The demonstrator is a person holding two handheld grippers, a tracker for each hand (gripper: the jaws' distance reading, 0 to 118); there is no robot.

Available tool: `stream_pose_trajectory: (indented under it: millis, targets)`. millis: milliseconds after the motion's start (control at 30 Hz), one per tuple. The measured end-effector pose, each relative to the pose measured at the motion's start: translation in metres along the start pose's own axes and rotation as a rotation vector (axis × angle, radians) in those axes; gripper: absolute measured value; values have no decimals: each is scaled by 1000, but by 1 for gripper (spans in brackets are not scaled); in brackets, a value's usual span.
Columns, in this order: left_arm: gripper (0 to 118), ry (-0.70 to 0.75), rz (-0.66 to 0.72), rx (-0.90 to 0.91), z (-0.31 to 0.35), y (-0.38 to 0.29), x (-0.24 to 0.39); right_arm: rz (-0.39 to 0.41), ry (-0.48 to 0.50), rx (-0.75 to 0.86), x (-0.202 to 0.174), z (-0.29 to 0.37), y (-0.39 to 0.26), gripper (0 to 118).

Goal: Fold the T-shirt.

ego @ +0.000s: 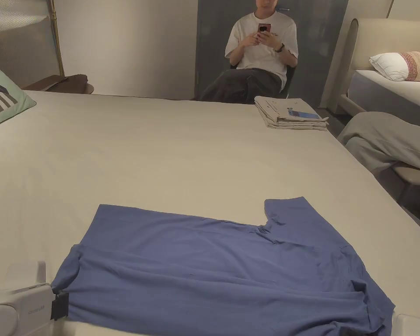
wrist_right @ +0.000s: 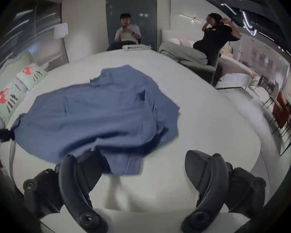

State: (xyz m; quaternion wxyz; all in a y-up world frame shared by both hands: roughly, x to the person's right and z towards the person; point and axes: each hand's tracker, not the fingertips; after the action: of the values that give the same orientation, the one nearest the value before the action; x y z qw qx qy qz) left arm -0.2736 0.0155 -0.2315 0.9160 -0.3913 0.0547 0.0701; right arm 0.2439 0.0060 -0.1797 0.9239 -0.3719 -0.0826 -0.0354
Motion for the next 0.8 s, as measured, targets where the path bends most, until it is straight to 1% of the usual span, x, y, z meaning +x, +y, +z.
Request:
stream_pose_trajectory:
  millis: [33, 67, 100, 133, 167, 200, 233, 267, 367, 567, 667, 800]
  targets:
    - [3, 1, -2, 3, 2, 0, 1, 27, -5, -30, -3, -4, -2, 102]
    - [3, 3, -3, 3, 4, 1, 1, 31, 5, -42, -6, -8, -5, 100]
    - [3, 2, -2, 4, 6, 1, 0, 29, 27, -50, -8, -13, -5, 94]
    - [3, 2, 1, 6, 8, 1, -1, 14, 47, -56, -9, -17, -5, 76]
    - [3, 2, 5, 5, 10, 1, -1, -8, 79, -62, -10, -20, -4, 54]
    - [3, 3, 8, 3, 13, 1, -2, -20, 103, -58, -11, -21, -3, 39]
    - [2, 1, 12, 3, 15, 1, -4, 25, 51, -30, -14, -16, -1, 22]
    - [2, -1, 15, 4, 20, 0, -4, 67, 68, -10, -15, -13, 3, 6]
    - [2, -12, 25, 11, 35, -2, -4, 86, 85, -14, -7, 0, 16, 6]
    - [1, -22, 52, 7, 71, -19, 3, 61, 114, 10, 18, 39, 35, 5]
    - [1, -15, 66, -12, 86, -38, 4, 86, 105, 8, 23, 55, 32, 5]
    - [2, -12, 119, -54, 92, -66, -1, 84, 113, -35, 30, 54, 18, 5]
